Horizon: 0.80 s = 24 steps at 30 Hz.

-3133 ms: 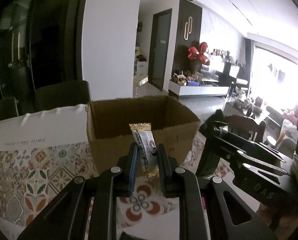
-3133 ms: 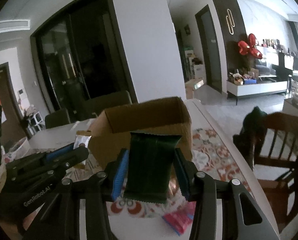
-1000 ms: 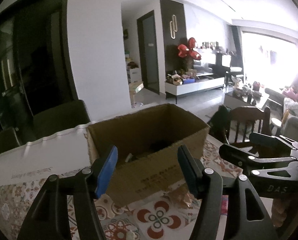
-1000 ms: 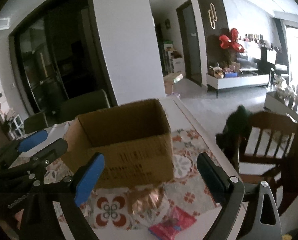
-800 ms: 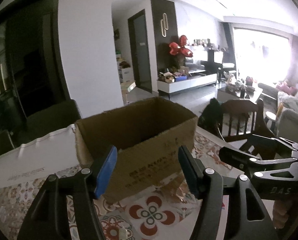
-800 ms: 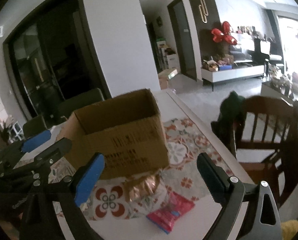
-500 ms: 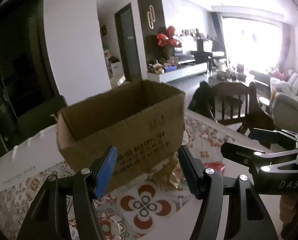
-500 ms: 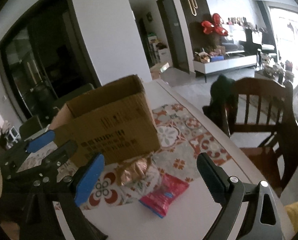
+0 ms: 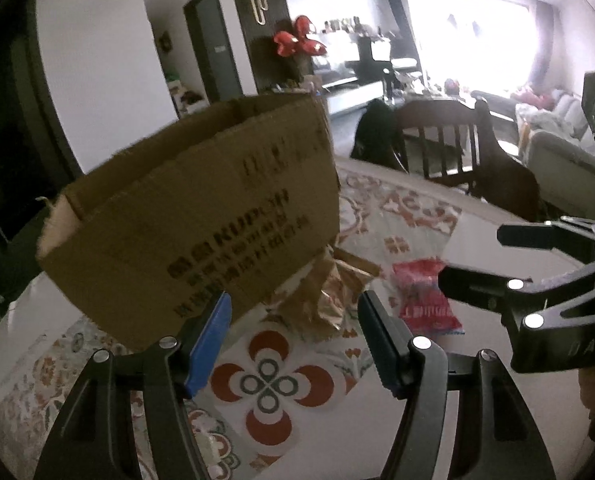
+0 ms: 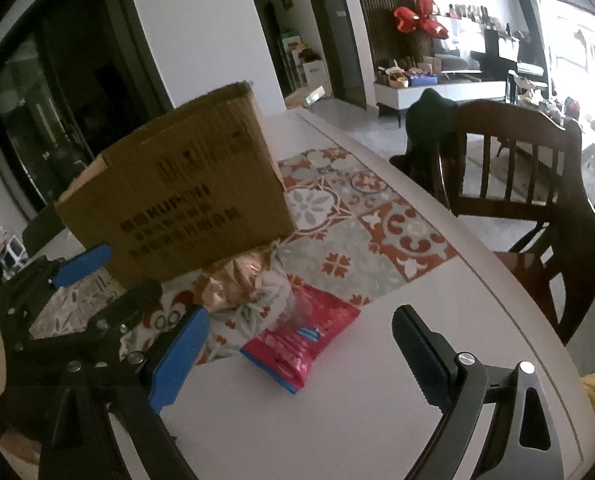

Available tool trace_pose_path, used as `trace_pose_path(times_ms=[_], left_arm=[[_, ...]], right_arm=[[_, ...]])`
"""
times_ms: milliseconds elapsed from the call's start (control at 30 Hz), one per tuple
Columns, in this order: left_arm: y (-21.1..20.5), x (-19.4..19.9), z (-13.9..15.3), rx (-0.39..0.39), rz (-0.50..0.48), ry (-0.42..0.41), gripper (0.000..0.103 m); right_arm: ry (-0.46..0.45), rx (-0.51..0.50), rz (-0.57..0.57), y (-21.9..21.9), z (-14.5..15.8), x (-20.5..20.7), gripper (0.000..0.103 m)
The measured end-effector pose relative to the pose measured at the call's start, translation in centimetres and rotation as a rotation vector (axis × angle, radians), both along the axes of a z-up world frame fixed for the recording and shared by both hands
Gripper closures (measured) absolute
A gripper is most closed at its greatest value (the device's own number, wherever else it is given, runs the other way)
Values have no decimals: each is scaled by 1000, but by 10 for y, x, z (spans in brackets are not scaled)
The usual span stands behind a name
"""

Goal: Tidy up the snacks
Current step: 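Withdraw both tools from the box toward the gold candy and red packet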

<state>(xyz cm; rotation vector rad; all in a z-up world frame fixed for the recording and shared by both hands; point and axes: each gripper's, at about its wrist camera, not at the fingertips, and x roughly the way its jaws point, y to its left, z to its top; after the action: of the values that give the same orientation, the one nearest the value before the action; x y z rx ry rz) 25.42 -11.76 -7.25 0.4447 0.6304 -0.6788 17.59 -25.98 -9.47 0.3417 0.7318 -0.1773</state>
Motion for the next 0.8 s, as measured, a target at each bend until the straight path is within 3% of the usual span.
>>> trace_pose_path(times_ms=[167, 467, 800], left_arm=[[-10, 7, -16, 53, -24, 37, 38], [-29, 21, -35, 102, -63, 47, 36], [-39, 36, -46, 90, -66, 83, 34]], right_arm=[[21, -7, -14, -2, -11, 3, 10], [87, 79, -33, -10, -34, 14, 16], [96, 127, -31, -11, -45, 22, 25]])
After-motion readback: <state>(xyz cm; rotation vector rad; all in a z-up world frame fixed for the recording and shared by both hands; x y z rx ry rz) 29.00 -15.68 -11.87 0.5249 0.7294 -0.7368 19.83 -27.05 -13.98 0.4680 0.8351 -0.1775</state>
